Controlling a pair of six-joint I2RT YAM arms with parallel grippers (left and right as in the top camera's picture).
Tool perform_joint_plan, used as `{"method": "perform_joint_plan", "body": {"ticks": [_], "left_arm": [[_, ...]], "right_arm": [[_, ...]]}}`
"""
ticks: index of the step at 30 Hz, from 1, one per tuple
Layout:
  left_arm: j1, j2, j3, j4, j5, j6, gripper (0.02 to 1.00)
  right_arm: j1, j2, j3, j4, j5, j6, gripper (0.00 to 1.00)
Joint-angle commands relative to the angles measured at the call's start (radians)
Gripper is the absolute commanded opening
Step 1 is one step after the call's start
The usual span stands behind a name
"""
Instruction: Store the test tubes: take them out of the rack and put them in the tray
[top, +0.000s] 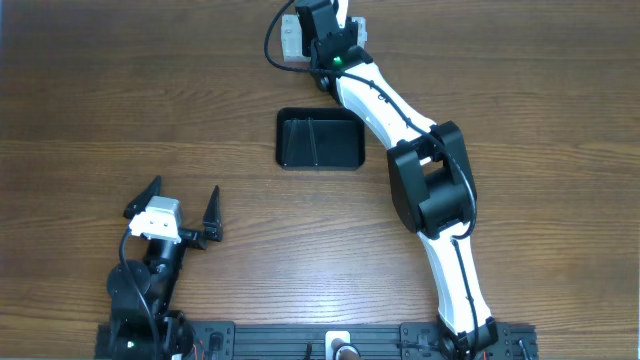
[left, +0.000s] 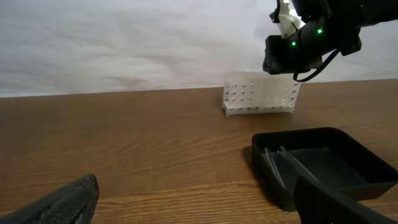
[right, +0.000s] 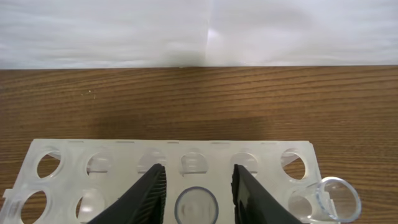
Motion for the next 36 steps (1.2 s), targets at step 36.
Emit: {"method": "perform_joint_plan", "body": {"ticks": [36], "left_arm": [[0.006,-0.006,-0.006,0.0,0.013,0.014,1.0]], "right_arm": [[0.0,-0.064,0.024,-0.006,0.017,-0.05,0.139]]}}
